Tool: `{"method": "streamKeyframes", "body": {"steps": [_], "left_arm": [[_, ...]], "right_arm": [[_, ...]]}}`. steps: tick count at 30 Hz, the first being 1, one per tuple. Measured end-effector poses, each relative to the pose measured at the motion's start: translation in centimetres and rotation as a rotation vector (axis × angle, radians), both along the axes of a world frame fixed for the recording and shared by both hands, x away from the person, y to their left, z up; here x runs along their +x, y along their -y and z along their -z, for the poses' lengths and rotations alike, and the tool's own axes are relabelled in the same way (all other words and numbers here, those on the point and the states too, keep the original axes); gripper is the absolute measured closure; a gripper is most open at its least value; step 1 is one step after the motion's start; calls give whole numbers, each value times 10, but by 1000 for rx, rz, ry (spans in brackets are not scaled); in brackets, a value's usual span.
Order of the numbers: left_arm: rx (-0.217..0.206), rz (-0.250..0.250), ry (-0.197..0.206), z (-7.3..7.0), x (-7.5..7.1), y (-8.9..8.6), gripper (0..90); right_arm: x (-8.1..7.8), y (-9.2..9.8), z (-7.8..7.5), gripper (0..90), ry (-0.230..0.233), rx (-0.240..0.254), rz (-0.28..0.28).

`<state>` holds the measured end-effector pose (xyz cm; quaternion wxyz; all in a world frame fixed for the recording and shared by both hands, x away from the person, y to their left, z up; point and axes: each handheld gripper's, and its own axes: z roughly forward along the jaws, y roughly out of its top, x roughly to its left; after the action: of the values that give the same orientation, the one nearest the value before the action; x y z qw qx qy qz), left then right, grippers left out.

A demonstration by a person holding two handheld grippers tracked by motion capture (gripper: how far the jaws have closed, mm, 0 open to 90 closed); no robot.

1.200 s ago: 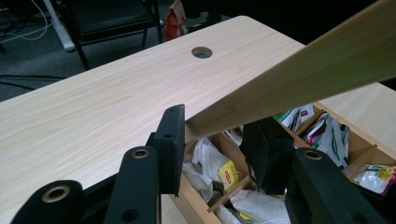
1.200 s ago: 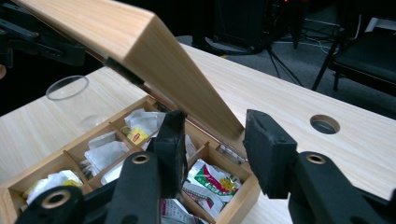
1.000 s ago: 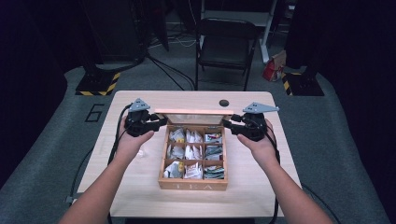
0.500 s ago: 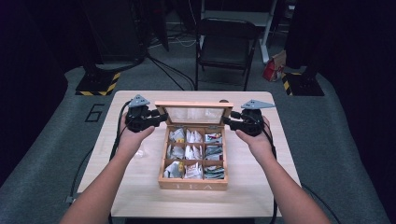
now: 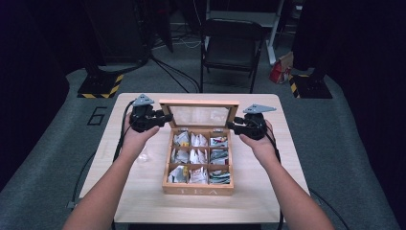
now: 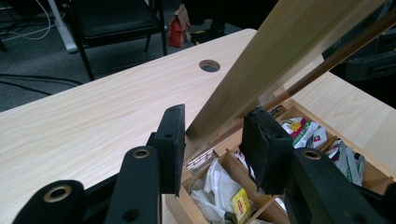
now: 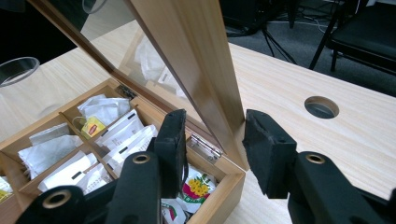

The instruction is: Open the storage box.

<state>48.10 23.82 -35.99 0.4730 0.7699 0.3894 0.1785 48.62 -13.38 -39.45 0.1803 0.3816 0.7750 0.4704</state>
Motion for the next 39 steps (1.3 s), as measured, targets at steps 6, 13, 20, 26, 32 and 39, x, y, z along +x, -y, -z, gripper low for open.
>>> {"method": "streamKeyframes", "body": {"steps": [6, 13, 20, 26, 32, 39], "left_arm": [[-14, 1, -6, 2, 3, -1, 596], [-18, -3, -6, 2, 5, -1, 598], [-12, -9, -10, 3, 8, 0, 599], [-14, -7, -8, 5, 10, 0, 600], [-20, -12, -11, 6, 13, 0, 589], [-24, -20, -27, 14, 19, 3, 566]], "right_arm": [[8, -1, 6, 589, -28, -3, 13], [12, -1, 10, 581, -28, -11, 12], [16, -3, 13, 598, -20, -20, 10], [18, -3, 13, 607, -34, 2, 17], [21, -3, 12, 607, -44, 9, 21], [23, -3, 13, 600, -49, 14, 21]]}}
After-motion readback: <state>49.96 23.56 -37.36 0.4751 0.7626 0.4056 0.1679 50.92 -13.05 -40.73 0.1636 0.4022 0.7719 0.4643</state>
